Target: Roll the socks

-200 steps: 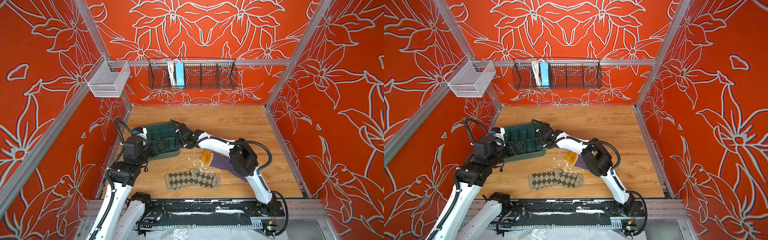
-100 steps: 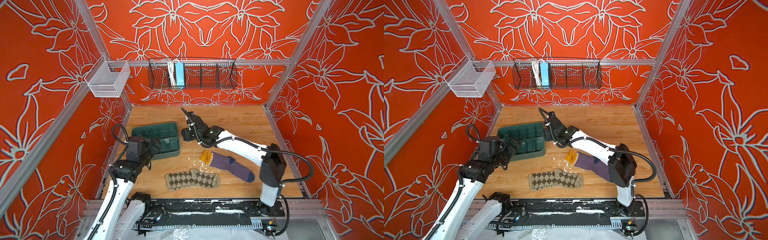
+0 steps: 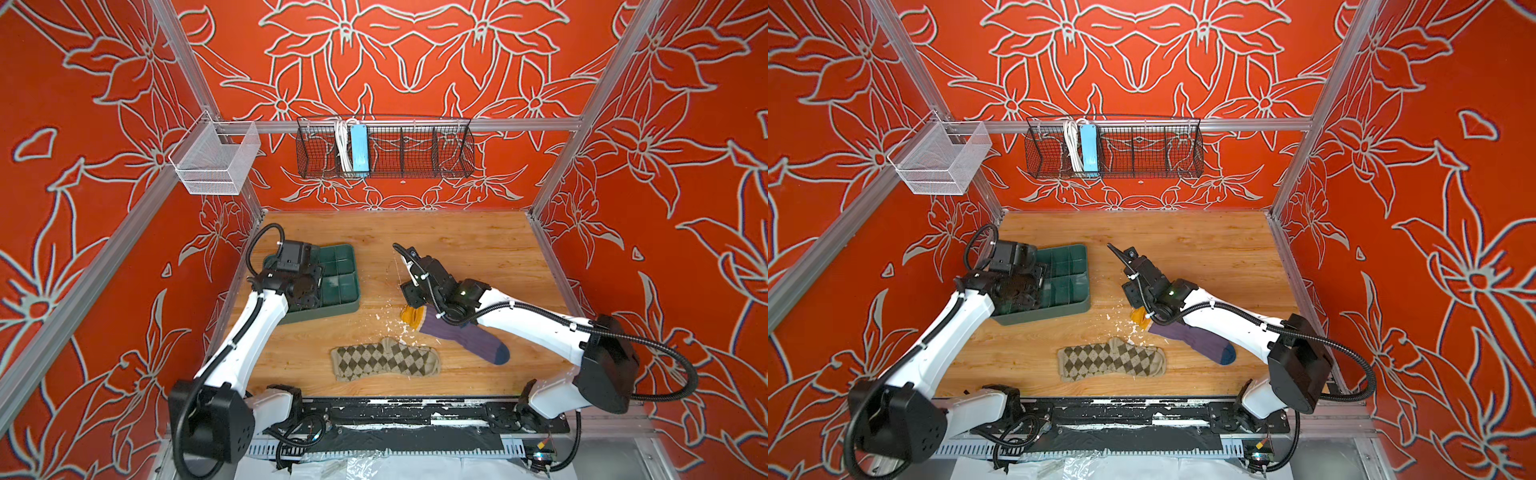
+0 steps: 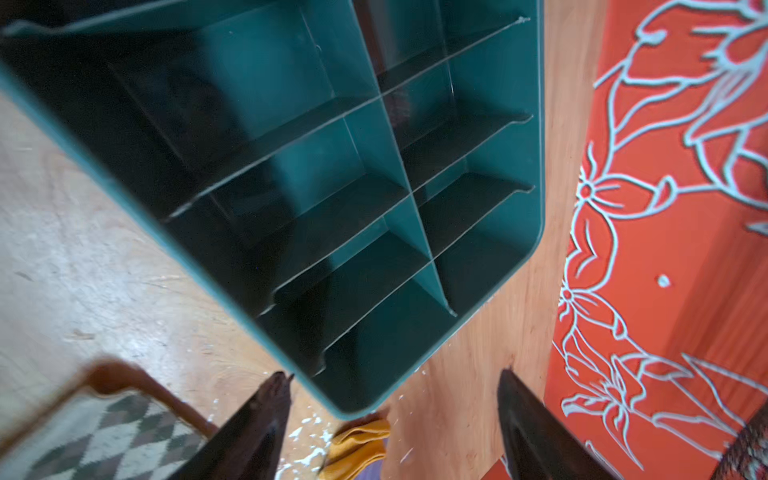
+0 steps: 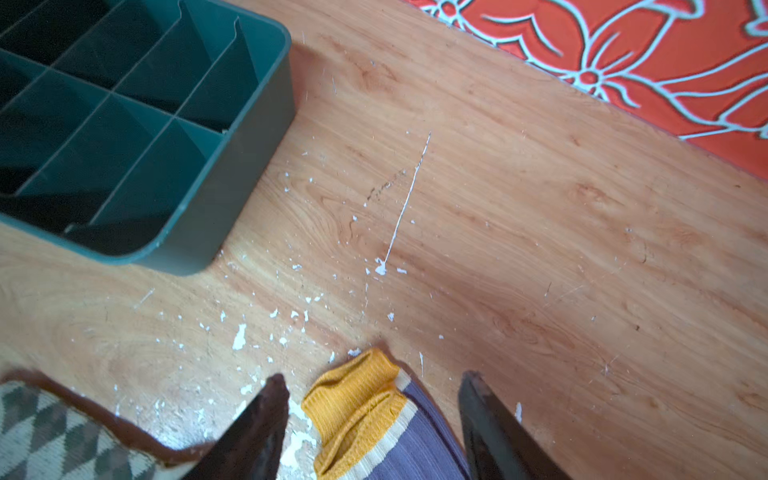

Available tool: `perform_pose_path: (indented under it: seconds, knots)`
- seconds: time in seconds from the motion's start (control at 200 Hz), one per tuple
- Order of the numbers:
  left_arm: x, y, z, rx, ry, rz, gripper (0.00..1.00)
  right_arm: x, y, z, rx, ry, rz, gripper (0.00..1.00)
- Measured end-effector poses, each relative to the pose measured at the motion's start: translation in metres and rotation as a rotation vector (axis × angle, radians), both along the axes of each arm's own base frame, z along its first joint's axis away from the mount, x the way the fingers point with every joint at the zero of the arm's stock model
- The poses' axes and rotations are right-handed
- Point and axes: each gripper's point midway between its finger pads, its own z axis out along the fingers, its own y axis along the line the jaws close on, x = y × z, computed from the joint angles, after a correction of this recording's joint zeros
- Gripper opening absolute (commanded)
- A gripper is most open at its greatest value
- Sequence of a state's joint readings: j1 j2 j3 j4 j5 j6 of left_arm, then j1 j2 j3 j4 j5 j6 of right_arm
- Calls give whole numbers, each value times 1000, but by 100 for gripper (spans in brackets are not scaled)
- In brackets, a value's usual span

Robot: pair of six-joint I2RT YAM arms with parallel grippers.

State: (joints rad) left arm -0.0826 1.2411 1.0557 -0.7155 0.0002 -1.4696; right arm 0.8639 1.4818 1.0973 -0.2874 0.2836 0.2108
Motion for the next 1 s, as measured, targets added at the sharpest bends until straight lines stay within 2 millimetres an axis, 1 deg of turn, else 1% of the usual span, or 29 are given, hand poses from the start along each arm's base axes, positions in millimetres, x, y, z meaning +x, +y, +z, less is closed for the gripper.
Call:
perform_pose_path:
  seconds: [0.07, 0.14, 0.18, 0.255, 0.41, 0.435, 0.485, 0.545, 0.671, 0.786, 0.836, 0.916, 1.001]
  knots:
    - [15, 4, -2, -10, 24, 28, 73, -5, -6, -5, 2, -1, 0, 66]
    - [23, 10, -8, -19, 52, 58, 72, -8, -9, -5, 12, -10, 1, 66]
    - [25, 13, -13, -25, 72, 76, 72, -9, -10, -3, 19, -17, 0, 66]
    - [28, 18, -23, -30, 111, 106, 67, -10, -12, 1, 33, -31, 0, 65]
    - [35, 23, -41, -36, 173, 138, 67, -11, -19, 10, 61, -59, -11, 64]
    - [37, 23, -43, -37, 180, 139, 67, -10, -20, 11, 64, -61, -13, 64]
    - [41, 23, -49, -36, 201, 141, 61, -9, -22, 11, 68, -65, -19, 64]
    - [45, 22, -57, -37, 222, 146, 58, -7, -26, 11, 71, -67, -30, 64]
    - [51, 22, -73, -37, 265, 144, 57, -4, -31, 9, 78, -61, -44, 63]
    - [53, 23, -88, -40, 303, 145, 42, -2, -34, 7, 88, -50, -51, 63]
    - [59, 24, -86, -40, 288, 143, 35, -2, -36, 6, 91, -45, -52, 62]
    - [61, 26, -86, -38, 285, 144, 28, -4, -40, 5, 96, -39, -58, 62]
    - [62, 29, -86, -20, 281, 139, 23, -5, -43, 5, 103, -36, -66, 62]
